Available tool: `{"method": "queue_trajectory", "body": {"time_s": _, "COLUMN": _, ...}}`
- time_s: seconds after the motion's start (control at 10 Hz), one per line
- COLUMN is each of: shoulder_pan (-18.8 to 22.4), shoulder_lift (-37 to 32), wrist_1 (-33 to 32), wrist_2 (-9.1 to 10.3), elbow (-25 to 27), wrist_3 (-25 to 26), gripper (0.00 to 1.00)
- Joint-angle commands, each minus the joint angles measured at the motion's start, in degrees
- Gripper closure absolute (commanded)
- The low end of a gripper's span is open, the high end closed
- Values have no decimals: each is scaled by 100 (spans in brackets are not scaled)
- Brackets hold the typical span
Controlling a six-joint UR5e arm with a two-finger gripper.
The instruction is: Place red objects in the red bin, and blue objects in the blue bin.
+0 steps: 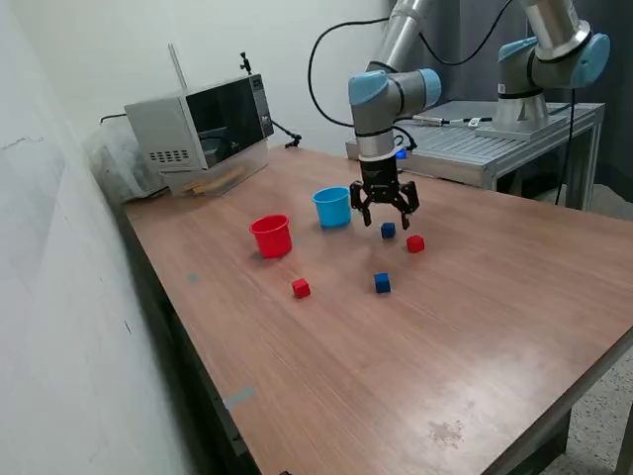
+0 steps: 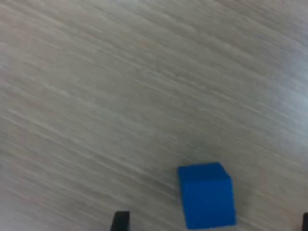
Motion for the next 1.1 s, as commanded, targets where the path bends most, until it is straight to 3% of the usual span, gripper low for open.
{"method": "queue_trajectory", "body": {"time_s": 0.0, "shoulder_pan": -90, "shoulder_lift": 1, "wrist_1": -2, "wrist_2": 0, "elbow": 29, "wrist_3": -113, "gripper": 0}}
{"method": "queue_trajectory", "body": {"time_s": 0.6, "shoulder_pan": -117, "shoulder_lift": 1, "wrist_1": -2, "wrist_2": 0, "elbow": 73, "wrist_3": -228, "gripper": 0}}
{"method": "queue_trajectory", "body": {"time_s": 0.7, "shoulder_pan": -117, "shoulder_lift": 45, "wrist_1": -37, "wrist_2": 17, "elbow": 73, "wrist_3": -228, "gripper": 100}}
{"method": "queue_trajectory", "body": {"time_s": 1.0, "shoulder_pan": -125, "shoulder_lift": 63, "wrist_1": -125, "wrist_2": 26, "elbow": 152, "wrist_3": -263, "gripper": 100}}
